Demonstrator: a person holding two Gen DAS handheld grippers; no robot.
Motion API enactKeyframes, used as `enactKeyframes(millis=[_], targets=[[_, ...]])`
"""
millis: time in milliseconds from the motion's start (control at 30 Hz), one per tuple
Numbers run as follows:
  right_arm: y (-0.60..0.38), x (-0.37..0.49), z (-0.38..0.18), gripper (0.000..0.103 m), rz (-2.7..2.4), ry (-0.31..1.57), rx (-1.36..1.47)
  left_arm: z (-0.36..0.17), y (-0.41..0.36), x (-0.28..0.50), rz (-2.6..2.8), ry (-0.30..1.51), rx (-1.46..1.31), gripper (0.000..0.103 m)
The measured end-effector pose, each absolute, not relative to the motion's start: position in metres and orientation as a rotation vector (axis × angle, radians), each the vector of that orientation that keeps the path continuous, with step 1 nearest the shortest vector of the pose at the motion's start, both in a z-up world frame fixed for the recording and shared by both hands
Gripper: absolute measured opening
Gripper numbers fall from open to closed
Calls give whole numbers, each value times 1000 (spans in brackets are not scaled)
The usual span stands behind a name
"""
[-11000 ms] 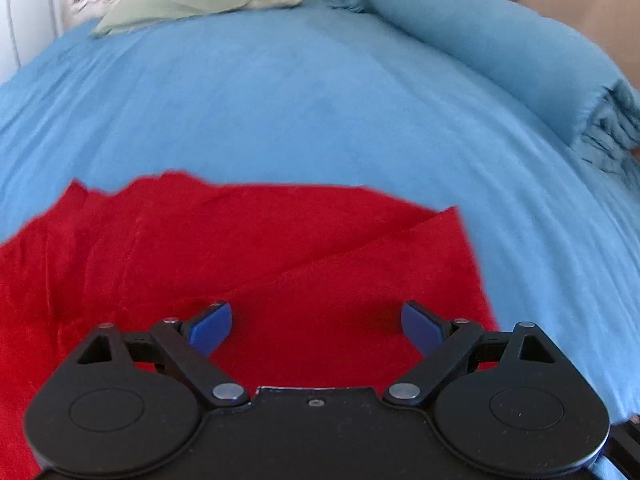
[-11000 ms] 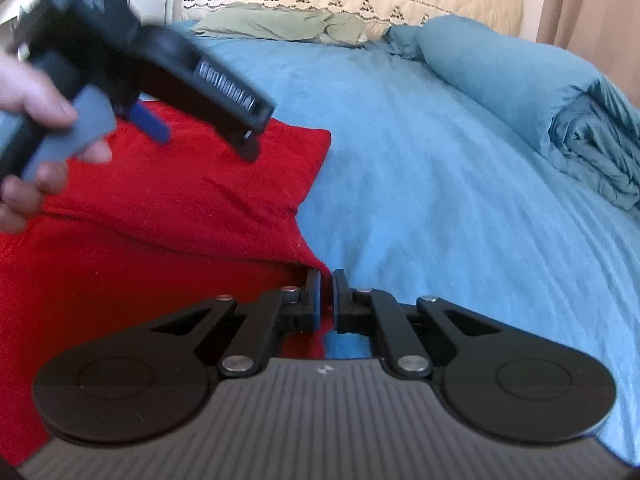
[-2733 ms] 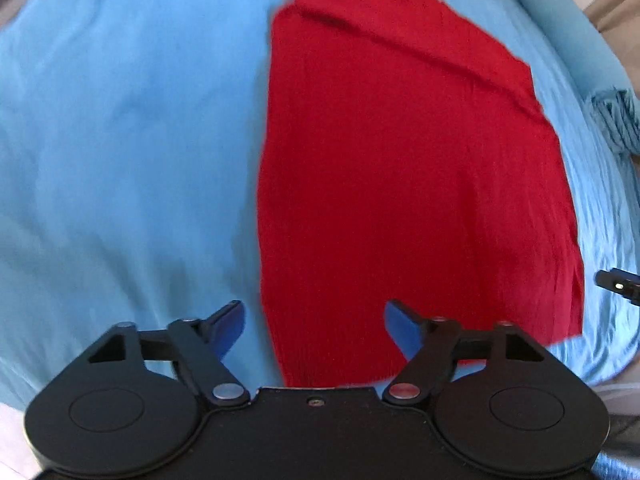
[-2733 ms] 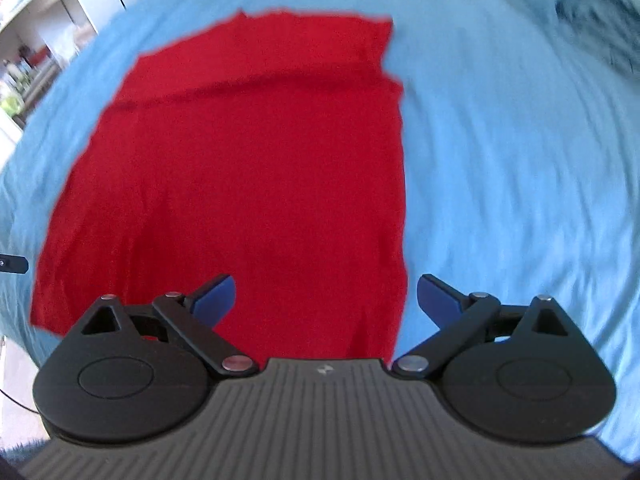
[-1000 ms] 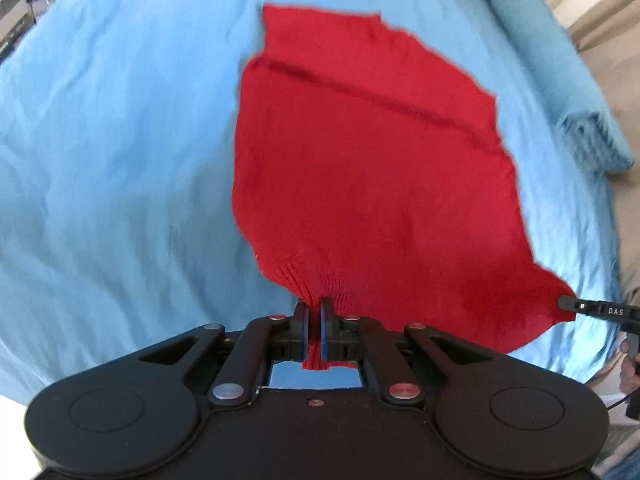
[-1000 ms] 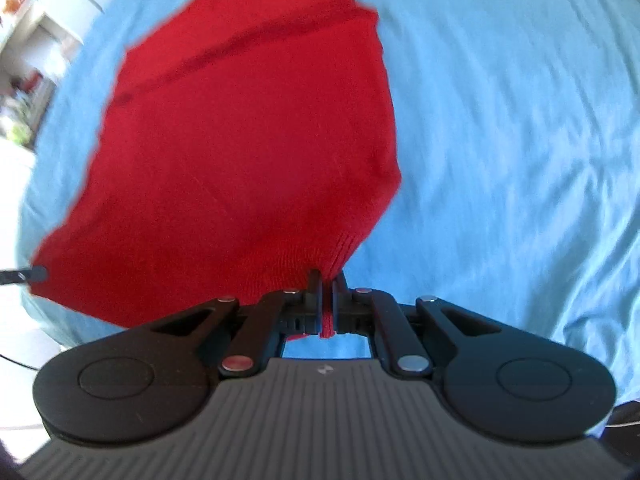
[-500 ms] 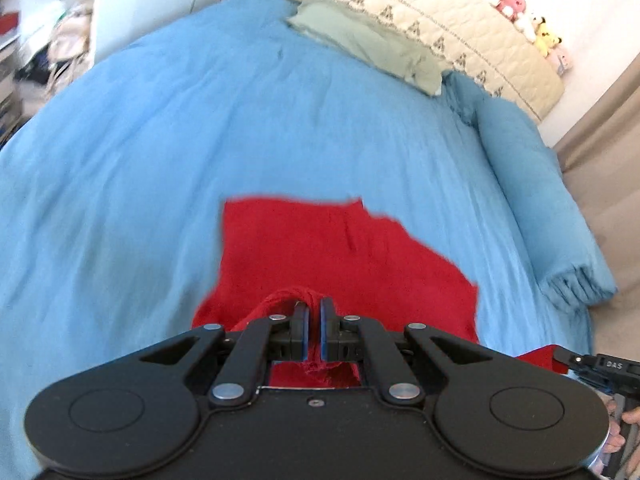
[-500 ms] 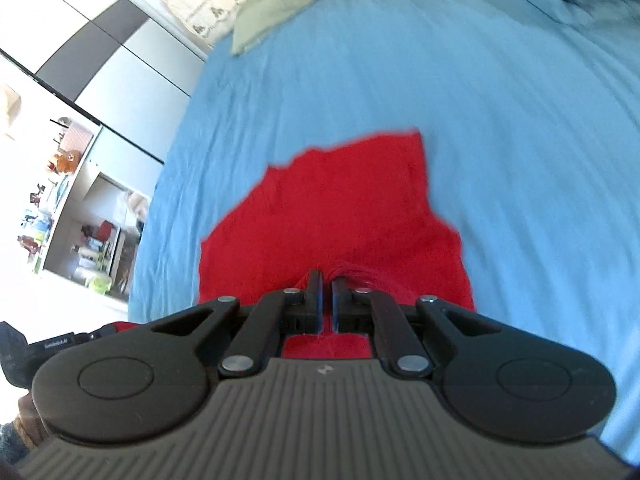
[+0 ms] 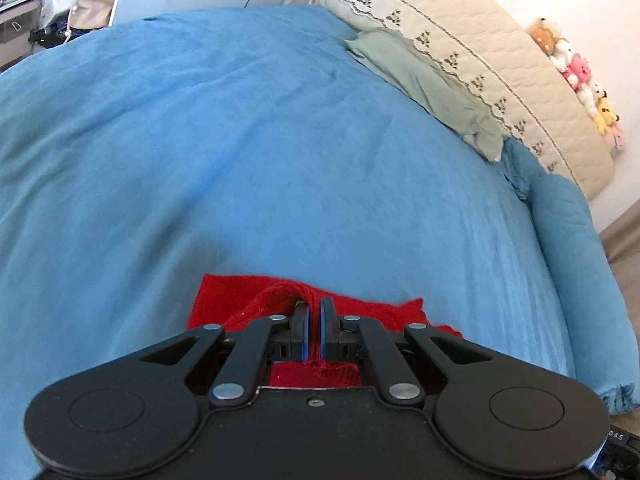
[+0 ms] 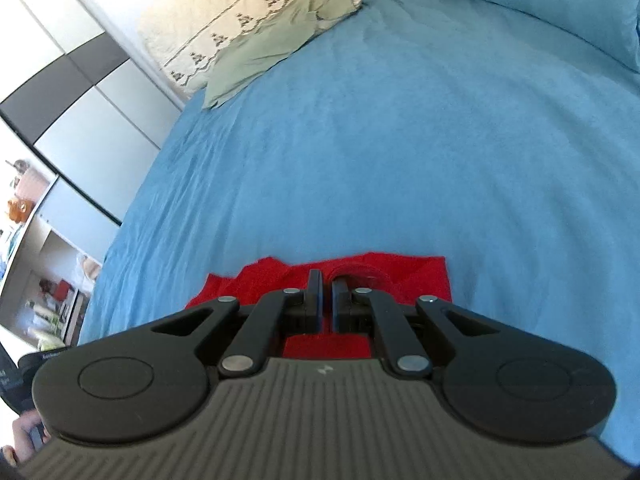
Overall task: Fold small clothes
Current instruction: 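Lift the hem with both tools and fold it over toward the collar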
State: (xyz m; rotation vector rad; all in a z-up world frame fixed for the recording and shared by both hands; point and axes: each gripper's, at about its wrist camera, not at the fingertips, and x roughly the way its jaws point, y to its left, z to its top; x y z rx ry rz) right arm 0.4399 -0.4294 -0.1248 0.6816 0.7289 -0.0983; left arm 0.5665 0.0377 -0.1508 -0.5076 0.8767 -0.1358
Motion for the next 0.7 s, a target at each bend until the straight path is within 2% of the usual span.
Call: enactKeyframes(millis=[367, 567, 600, 633, 667, 700], targets=[[-432, 489, -180, 19, -185, 821, 620, -187, 29, 591, -54, 898, -502, 5], [-430, 500, -192, 20, -183, 829, 582, -191, 28, 594, -53, 898, -502, 7], [-429, 499, -191, 21, -179, 830, 578, -190, 29, 593, -55, 890, -504, 16], [-429, 500, -190, 21, -171, 831, 572, -186, 29, 593, -61, 884, -505, 43], [-431, 500, -188, 24, -169, 830, 570, -183, 31, 591, -65, 874, -504, 59], [-431, 495, -184, 37, -159, 828, 572, -176, 33, 588, -68, 850, -496, 79]])
